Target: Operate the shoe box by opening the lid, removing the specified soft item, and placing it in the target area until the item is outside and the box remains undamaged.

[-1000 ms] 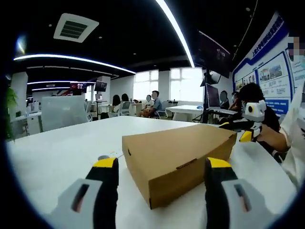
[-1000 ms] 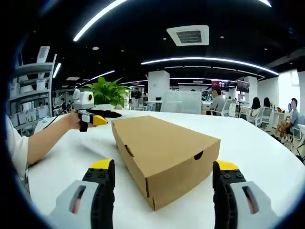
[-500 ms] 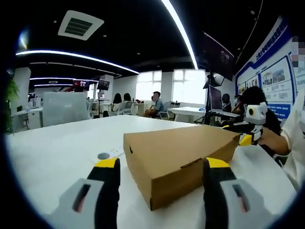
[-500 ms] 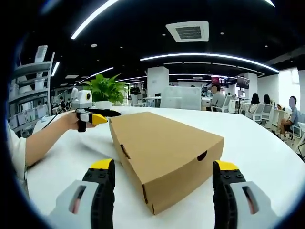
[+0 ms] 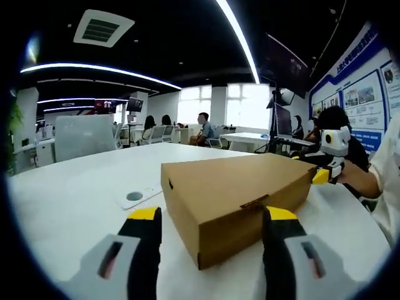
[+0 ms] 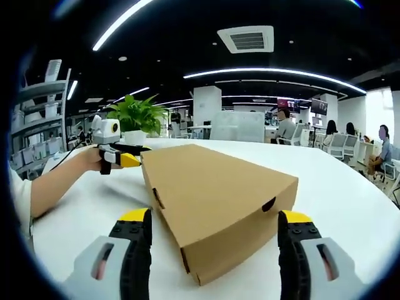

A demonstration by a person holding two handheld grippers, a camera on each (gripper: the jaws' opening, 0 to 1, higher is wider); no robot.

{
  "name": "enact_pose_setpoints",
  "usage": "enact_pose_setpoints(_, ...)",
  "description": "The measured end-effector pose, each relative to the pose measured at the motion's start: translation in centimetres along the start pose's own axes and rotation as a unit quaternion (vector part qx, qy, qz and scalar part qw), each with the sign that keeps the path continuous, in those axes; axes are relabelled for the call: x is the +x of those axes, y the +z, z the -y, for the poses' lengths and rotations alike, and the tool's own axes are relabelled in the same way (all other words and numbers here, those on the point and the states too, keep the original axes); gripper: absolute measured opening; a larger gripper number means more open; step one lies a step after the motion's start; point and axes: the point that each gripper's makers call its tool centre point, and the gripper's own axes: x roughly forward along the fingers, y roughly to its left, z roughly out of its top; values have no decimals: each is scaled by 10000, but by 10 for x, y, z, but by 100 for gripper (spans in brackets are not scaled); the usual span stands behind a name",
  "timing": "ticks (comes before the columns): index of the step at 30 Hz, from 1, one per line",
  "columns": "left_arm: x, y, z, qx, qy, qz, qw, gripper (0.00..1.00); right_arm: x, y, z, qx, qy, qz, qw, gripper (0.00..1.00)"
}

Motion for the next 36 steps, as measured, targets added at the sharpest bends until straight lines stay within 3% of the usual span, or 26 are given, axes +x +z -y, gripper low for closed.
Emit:
enact_pose_setpoints(9,3,3,10,190,-252,29,9995,57,7,-4,2,69,-107,-46,9999,88)
enact_pose_setpoints(20,4,1,12,166,-227,122,9995,55,8,-4,1,-18,-98,-78,9999,85)
enact_pose_setpoints(28,3,1,13,159,-100,-67,9998,55,10,-4,3,-27,-7,-143,9999,84)
enact_pose_setpoints(36,-2,1,16,91,-9,36,10000,55,8,-3,1,-35,98,-77,9999,84)
